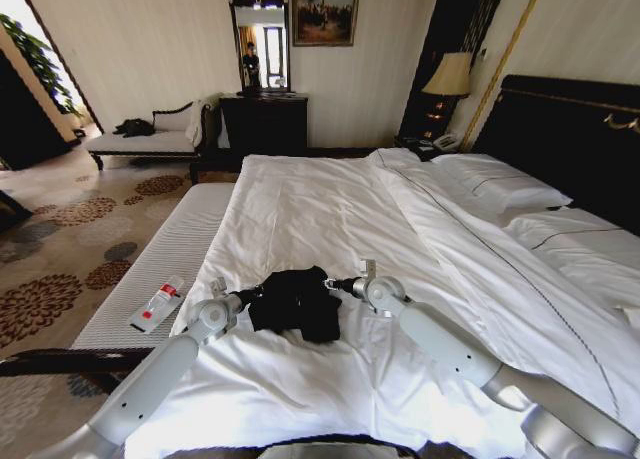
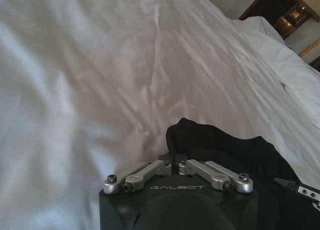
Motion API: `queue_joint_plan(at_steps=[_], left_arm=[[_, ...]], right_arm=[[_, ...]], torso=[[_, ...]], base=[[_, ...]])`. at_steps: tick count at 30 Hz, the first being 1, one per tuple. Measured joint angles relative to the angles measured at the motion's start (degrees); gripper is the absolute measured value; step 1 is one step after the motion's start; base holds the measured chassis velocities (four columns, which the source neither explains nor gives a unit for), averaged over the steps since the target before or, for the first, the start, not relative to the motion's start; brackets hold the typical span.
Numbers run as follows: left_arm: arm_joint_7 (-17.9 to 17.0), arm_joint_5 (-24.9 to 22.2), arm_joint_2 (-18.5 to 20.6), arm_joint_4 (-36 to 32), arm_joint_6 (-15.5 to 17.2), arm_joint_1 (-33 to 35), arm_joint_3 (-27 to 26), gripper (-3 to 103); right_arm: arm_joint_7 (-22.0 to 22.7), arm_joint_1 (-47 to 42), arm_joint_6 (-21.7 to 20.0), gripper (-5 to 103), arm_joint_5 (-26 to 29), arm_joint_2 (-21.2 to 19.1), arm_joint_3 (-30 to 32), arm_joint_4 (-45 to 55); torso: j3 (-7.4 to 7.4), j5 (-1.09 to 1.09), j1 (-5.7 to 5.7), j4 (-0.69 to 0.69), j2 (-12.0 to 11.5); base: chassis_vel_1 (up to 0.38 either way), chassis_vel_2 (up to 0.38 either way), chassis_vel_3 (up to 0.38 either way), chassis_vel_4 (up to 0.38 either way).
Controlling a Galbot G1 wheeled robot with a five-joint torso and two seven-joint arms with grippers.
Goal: Fold the clothes on the bed.
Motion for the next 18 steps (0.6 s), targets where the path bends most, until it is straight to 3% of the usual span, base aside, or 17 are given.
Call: queue_joint_plan(at_steps=[1,3,4,7,10,12,15,18], left_arm=[[0.0,0.0,0.0,0.01,0.0,0.02,-0.01,1],[0.01,0.0,0.0,0.01,0.0,0.04,-0.03,1],[0.03,-0.01,0.03,0.01,0.0,0.12,-0.09,1],[0.03,-0.01,0.07,-0.01,0.0,0.18,-0.18,1],[0.03,-0.02,0.02,-0.15,0.0,0.05,-0.23,1],[0.02,-0.02,-0.03,-0.18,0.0,-0.06,-0.24,1],[-0.05,-0.06,-0.34,-0.19,-0.03,-0.62,-0.03,1],[-0.13,-0.07,-0.49,-0.19,-0.05,-0.76,0.04,1]], right_arm=[[0.08,0.09,0.0,44,0.12,0.03,-0.05,0.0],[0.12,0.11,0.0,44,0.15,0.04,-0.06,0.02],[0.23,0.15,0.02,33,0.29,0.06,-0.09,0.19],[0.46,0.21,0.06,28,0.4,0.07,-0.16,0.56],[1.44,0.25,0.05,12,0.72,0.23,-0.2,1.82],[1.68,0.25,0.02,12,0.94,0.32,-0.2,2.31],[2.5,0.23,-0.02,1,1.51,0.56,-0.21,3.78],[2.81,0.1,-0.06,0,1.84,0.67,-0.25,4.35]], torso=[[0.0,0.0,0.0,0.0,0.0],[0.0,0.0,0.0,0.0,0.0],[0.0,0.0,0.0,0.0,0.0],[0.0,0.0,0.0,0.0,0.0],[0.0,0.0,0.0,0.0,0.0],[0.0,0.0,0.0,0.0,0.0],[0.0,0.0,0.0,0.0,0.0],[0.0,0.0,0.0,0.0,0.0]], base=[[0.0,0.0,0.0,0.0],[0.0,0.0,0.0,0.0],[0.0,0.0,0.0,0.0],[0.0,0.0,0.0,0.0],[0.0,0.0,0.0,0.0],[0.0,0.0,0.0,0.0],[0.0,0.0,0.0,0.0],[0.0,0.0,0.0,0.0]])
